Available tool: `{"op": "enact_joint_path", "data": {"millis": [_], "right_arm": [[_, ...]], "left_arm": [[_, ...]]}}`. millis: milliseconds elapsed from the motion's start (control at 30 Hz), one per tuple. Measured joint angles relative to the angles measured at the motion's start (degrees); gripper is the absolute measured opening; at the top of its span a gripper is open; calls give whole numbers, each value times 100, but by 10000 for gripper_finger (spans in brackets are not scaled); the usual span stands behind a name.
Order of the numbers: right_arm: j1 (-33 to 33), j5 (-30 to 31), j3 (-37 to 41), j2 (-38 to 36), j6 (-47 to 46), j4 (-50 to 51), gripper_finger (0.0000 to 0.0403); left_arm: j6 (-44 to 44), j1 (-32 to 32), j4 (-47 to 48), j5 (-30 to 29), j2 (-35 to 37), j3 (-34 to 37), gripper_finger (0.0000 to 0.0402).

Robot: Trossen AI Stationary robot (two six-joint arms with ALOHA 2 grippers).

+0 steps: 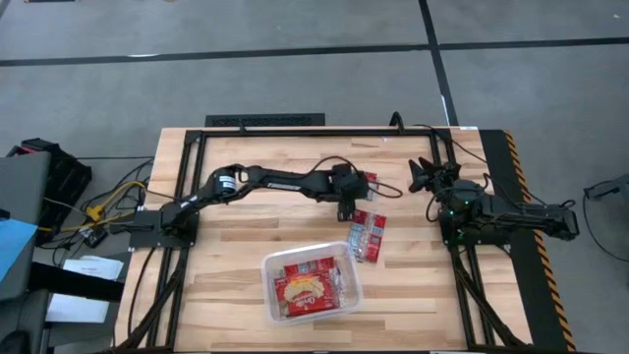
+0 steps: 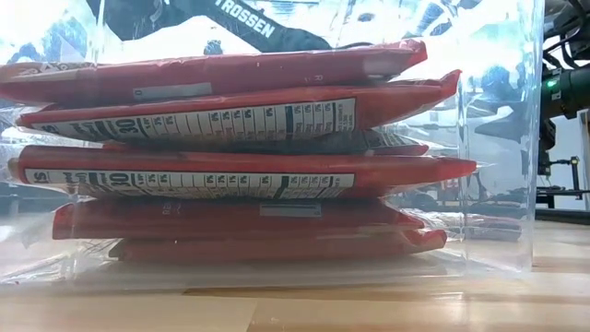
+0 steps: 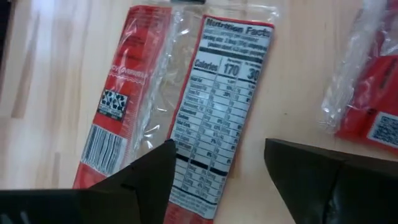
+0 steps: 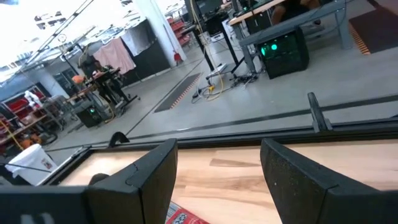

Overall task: Sort popcorn bags into baskets
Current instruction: Put the red popcorn bag into the transparent container

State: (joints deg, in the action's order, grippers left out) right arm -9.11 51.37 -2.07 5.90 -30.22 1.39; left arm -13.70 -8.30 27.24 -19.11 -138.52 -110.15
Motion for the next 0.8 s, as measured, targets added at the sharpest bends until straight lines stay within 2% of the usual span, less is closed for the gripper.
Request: {"op": "enact_joint_path", "data": {"millis": [67,133,267,333,433,533,800], "right_arm": [[1,-18,0,10,-131,21,255],[-3,-24,0,6,-278,19,255],[-4,-30,0,4,-421,19,255],[8,-33,0,6,-424,22,255],[7,-31,0,6,-426,24,255],[-3,-33,0,4,-428,22,255],[-4,-31,0,4,-428,19,255]], "left_arm": [[-104,-85,148,340,-139,-6,219],[-124,-120,359,492,-160,-11,182],[183,-117,531,545,-310,-7,56],[279,-117,570,638,-331,-8,17],[369,-55,589,553,-345,-27,5],[529,-8,949,572,-418,-342,2],[632,90,2564,944,-568,-1881,0]]}}
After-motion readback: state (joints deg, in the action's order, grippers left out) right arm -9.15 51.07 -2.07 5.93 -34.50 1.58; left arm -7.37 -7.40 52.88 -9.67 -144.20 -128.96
